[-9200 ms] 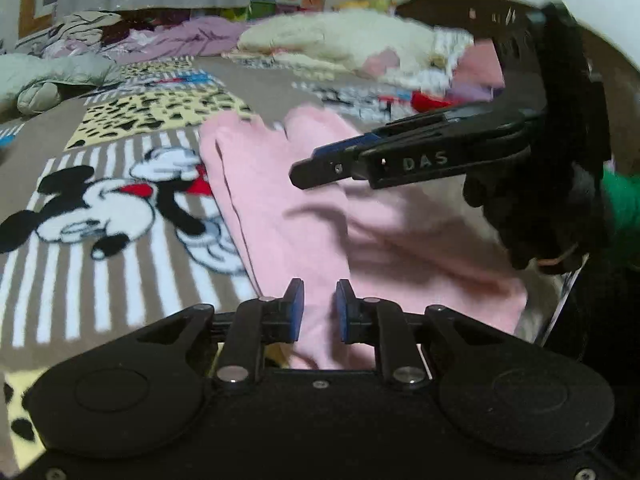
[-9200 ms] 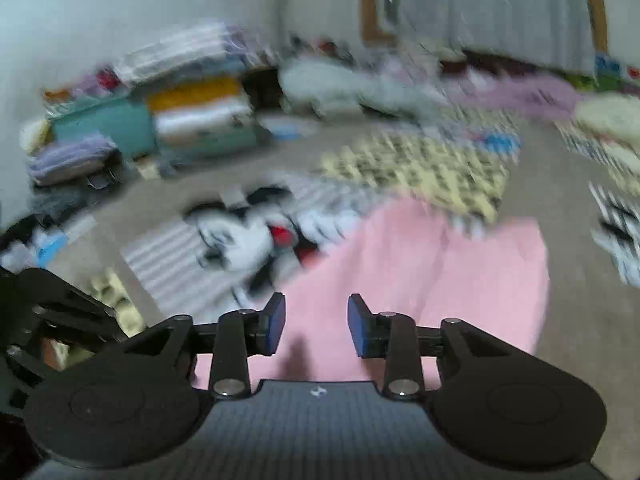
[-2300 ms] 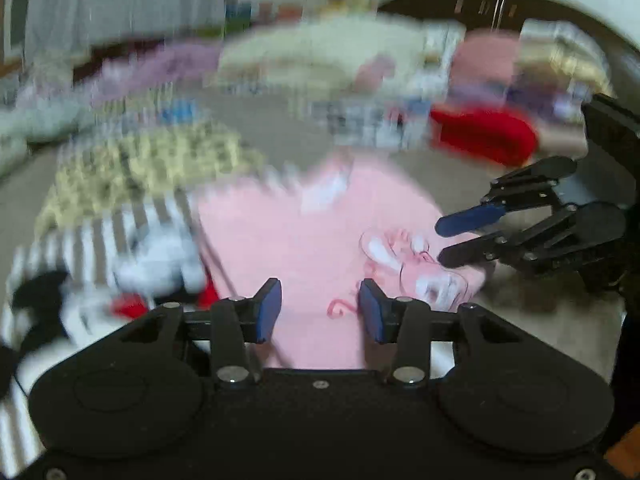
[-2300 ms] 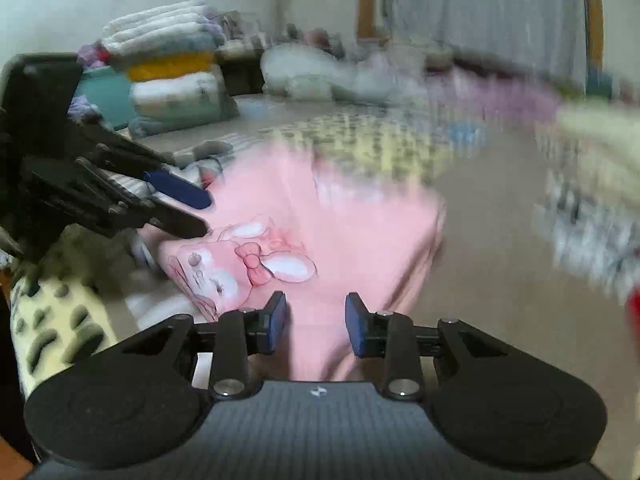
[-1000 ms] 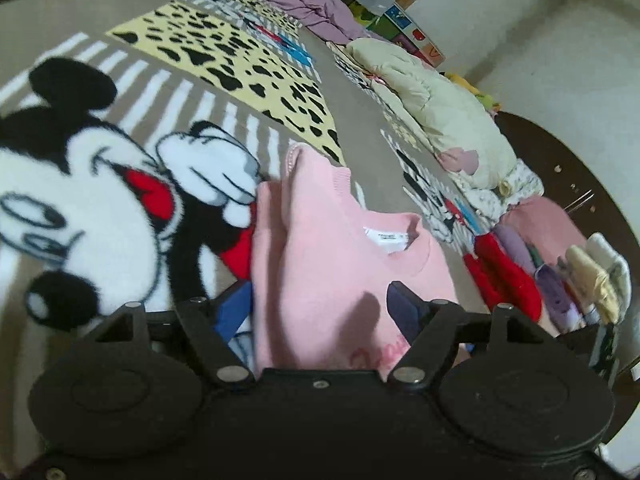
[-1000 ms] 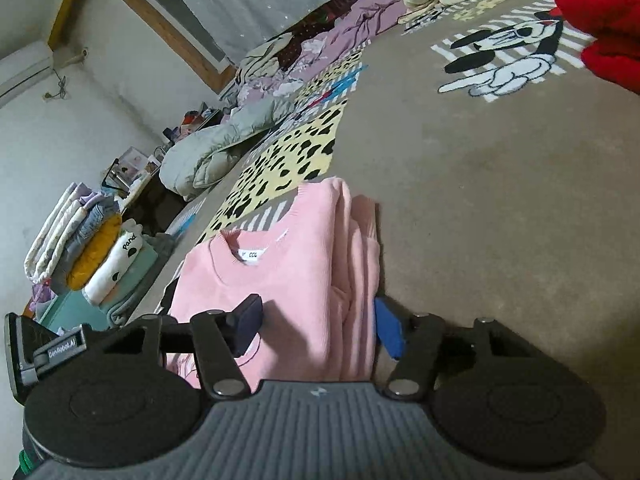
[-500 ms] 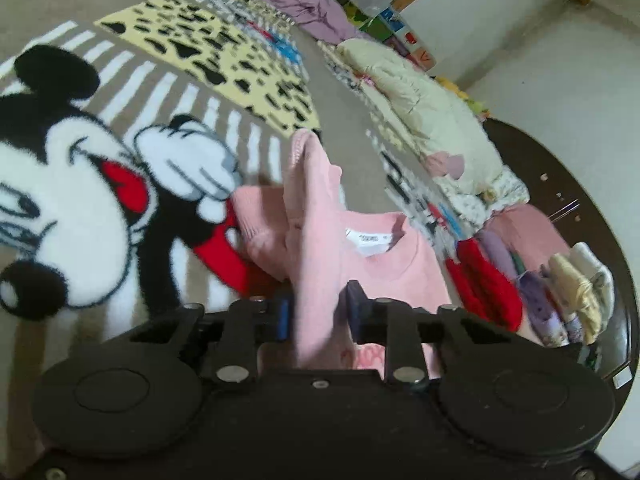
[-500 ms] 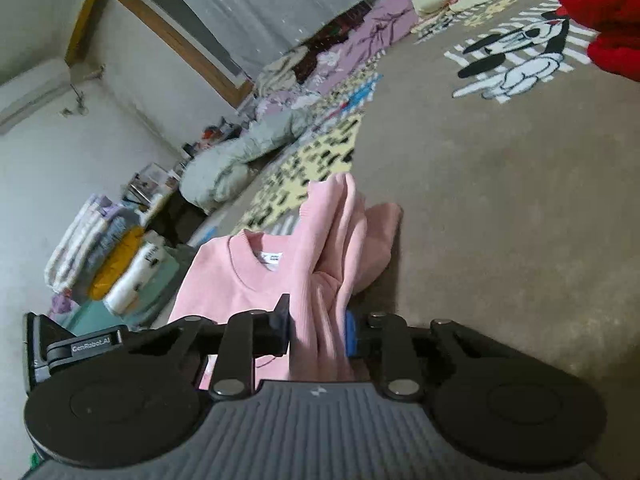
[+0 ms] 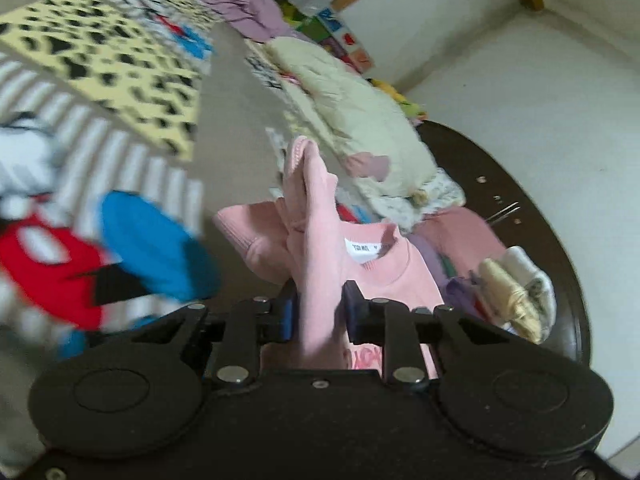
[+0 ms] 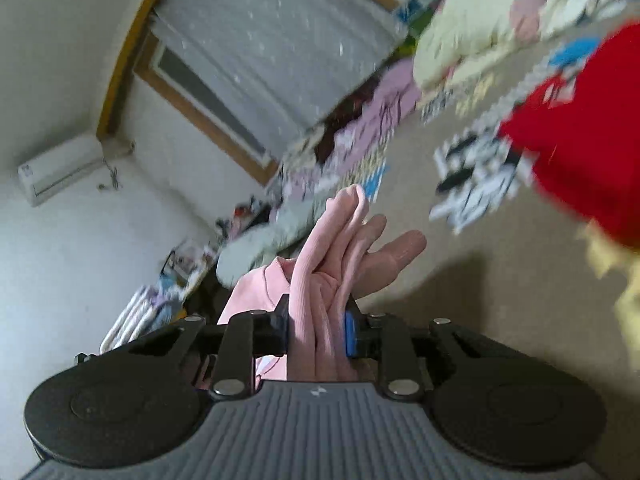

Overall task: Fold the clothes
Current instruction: 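Carry the folded sweatshirt with the left tool onto the red garment pile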

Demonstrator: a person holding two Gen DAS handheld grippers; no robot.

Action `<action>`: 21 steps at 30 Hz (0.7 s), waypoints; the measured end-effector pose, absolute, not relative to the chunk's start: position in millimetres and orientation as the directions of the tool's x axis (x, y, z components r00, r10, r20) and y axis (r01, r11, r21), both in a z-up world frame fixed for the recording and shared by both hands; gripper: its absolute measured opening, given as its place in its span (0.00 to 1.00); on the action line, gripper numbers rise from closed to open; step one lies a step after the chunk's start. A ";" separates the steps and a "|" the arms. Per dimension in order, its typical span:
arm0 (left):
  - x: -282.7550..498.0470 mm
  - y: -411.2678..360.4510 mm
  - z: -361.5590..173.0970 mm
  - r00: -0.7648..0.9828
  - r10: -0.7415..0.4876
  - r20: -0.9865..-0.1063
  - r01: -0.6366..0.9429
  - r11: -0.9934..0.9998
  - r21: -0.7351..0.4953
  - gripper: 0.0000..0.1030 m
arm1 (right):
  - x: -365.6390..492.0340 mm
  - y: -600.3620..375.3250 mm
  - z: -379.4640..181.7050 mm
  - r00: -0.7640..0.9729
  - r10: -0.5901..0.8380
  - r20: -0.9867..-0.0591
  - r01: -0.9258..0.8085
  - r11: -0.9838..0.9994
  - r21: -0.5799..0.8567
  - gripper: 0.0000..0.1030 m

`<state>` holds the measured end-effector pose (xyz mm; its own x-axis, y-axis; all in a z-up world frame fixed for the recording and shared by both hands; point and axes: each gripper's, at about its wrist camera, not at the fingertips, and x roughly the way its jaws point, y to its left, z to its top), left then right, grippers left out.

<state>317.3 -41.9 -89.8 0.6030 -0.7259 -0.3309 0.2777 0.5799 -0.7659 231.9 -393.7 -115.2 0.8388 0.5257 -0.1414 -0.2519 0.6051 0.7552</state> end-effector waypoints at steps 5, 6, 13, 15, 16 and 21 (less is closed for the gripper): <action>336.7 -103.9 -76.8 0.571 -0.774 -0.274 0.321 0.517 -0.793 0.20 | 239.8 -455.8 -97.5 0.887 0.458 -0.061 -0.264 0.612 0.745 0.25; 340.5 -117.5 -74.2 0.566 -0.783 -0.257 0.326 0.499 -0.803 0.20 | 242.0 -468.5 -94.6 0.895 0.444 -0.048 -0.264 0.612 0.745 0.25; 363.1 -210.6 -56.9 0.530 -0.835 -0.152 0.347 0.376 -0.859 0.20 | 244.6 -555.6 -82.6 0.952 0.299 0.070 -0.242 0.589 0.771 0.25; 369.0 -232.8 -55.1 0.515 -0.846 -0.136 0.354 0.355 -0.865 0.20 | 243.4 -574.3 -82.6 0.964 0.252 0.081 -0.222 0.605 0.764 0.25; 372.5 -243.0 -55.5 0.508 -0.851 -0.134 0.355 0.349 -0.867 0.20 | 244.2 -582.5 -83.1 0.971 0.224 0.079 -0.204 0.618 0.759 0.25; 397.7 -298.8 -100.1 0.438 -0.827 -0.353 0.292 0.503 -0.814 0.24 | 267.1 -597.0 -121.1 0.969 0.020 -0.247 0.149 0.750 0.644 0.33</action>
